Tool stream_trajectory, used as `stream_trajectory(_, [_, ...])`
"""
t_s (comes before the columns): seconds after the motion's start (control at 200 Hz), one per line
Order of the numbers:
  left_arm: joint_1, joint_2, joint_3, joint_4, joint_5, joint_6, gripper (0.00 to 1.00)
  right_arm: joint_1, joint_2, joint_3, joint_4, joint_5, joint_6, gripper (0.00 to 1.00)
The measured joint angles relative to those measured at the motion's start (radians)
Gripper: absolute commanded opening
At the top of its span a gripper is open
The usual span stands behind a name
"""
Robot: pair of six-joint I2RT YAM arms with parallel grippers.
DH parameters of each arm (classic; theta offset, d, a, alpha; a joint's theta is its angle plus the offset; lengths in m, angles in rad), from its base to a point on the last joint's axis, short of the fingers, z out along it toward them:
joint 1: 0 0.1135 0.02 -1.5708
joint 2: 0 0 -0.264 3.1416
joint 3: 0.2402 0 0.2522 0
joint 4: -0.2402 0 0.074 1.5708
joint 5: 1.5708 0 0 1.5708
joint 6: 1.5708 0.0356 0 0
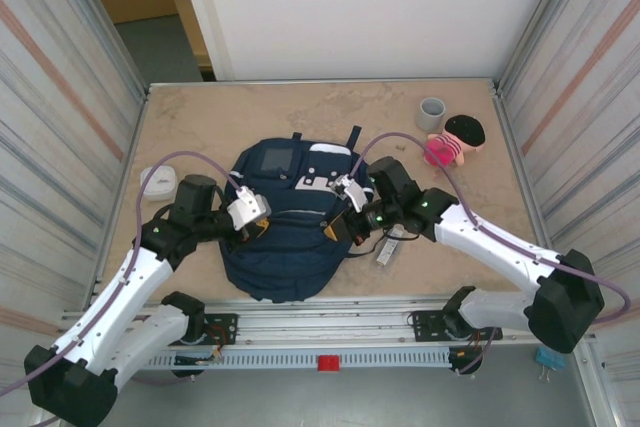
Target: Pack the student bag
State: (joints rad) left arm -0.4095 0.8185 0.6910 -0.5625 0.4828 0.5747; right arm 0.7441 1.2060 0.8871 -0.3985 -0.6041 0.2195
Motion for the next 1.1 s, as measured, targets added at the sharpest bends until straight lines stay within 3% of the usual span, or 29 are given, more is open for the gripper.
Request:
stream_trajectory(0.165, [-0.040,-0.009,0.000,0.028,-0.042,-0.003,0.00,0.001,0.002,0.064,-0.109,0.101,0.009,0.00])
stream_trajectory(0.416, [-0.087,-0.009,0.003,0.030,-0.112,-0.011,0.00,0.045,0.019,0.104,-0.171,0.113,0.041,0.00])
stream_trajectory(0.922, [-0.168,-0.004,0.010,0.012,-0.206,-0.069,0.00,0.210,0.122,0.151,-0.088,0.105,0.219,0.00])
stream_trajectory(1.002, [-0.168,-0.004,0.010,0.009,-0.216,-0.080,0.00,0.226,0.132,0.151,-0.066,0.111,0.255,0.07])
stream_trajectory(1.097, [-0.168,-0.008,0.010,0.010,-0.223,-0.087,0.00,0.234,0.138,0.151,-0.049,0.111,0.285,0.31])
